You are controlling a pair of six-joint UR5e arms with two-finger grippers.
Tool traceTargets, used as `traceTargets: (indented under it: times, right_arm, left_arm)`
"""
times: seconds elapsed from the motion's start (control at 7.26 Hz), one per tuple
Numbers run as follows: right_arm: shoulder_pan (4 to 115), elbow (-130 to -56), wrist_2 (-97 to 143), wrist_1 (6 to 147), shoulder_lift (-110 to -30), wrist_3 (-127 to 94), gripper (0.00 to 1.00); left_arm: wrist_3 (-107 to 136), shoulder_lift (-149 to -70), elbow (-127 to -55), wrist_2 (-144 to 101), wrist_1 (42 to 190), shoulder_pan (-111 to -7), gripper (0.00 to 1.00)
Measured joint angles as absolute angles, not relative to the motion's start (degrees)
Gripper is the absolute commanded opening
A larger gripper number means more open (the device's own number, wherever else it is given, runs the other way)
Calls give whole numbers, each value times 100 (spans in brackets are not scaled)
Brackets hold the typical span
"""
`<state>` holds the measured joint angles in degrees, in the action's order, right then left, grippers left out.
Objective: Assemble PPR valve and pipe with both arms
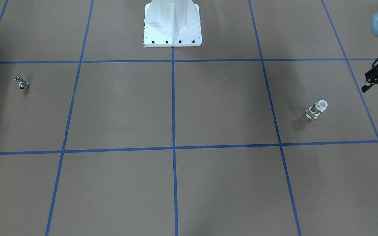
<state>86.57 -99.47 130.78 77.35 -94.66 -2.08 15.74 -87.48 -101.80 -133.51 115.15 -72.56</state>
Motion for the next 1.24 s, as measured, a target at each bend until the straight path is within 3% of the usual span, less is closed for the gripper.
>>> traceTargets:
  times: [0.41, 0.55, 0.96, 1.1, 1.24]
  right_arm:
    - [8650, -9935, 13080, 7735, -9466, -202, 100]
    - [8649, -9934, 13079, 7734, -9466, -202, 100]
    - [8649, -9932, 13078, 7734, -9466, -208, 100]
    - [8649, -9932, 13078, 7734, -9466, -210, 100]
    - [8646, -9932, 13078, 7734, -9466, -211, 100]
  left_arm:
    - [3021, -8801, -10162, -12429, 12103, -5837, 99]
    - [3207, -8846, -10154, -12231, 12153, -5558, 94]
    - [3212, -8887, -10061, -12085, 12178, -5336, 94]
    - [3147, -8889, -10023, -12082, 12181, -5330, 87]
    - [3102, -8895, -9991, -12079, 12181, -5328, 63]
